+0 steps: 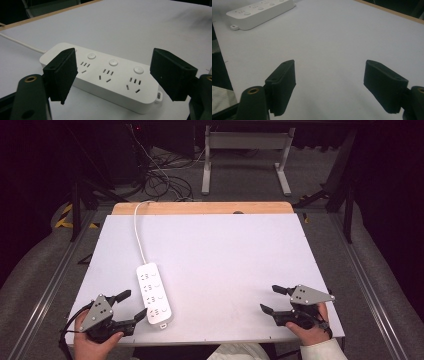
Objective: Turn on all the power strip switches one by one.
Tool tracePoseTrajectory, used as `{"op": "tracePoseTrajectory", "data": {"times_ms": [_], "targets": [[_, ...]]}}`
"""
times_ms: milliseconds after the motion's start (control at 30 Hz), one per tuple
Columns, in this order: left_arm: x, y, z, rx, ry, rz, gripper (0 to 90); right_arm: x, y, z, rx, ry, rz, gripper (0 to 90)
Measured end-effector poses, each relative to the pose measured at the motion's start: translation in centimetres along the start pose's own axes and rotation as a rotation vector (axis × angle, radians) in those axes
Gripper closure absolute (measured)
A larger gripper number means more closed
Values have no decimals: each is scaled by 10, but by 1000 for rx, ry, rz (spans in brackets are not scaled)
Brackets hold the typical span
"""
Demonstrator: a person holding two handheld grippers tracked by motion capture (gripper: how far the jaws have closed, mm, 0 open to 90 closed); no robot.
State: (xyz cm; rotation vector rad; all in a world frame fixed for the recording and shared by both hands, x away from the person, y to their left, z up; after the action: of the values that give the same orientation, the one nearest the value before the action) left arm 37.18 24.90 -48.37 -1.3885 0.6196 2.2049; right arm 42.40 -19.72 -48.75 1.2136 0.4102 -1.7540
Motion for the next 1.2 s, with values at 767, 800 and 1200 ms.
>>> {"op": "tracePoseTrajectory", "data": {"times_ms": [767,800,1200], "targets": [[-8,5,5,7,-8,-26,386,1,-1,0,-4,-4,10,276],[-9,6,5,9,-11,-26,406,1,-1,0,-3,-3,8,277],[-23,10,-4,55,-47,-18,643,2,0,-2,-13,-8,-3,281]]}}
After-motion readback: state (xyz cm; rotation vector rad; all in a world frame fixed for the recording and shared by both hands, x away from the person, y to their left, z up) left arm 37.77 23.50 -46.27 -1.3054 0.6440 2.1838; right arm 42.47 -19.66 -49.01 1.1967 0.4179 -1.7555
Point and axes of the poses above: each handheld gripper's, and its own axes: z roughly backward along the jaws, x roughly out of its underside, y roughly to its right, the point moved 6 cm from there along -z, roughly forward along the jaws, and after that the axes turned 11 degrees about z, right-handed, at the moved point
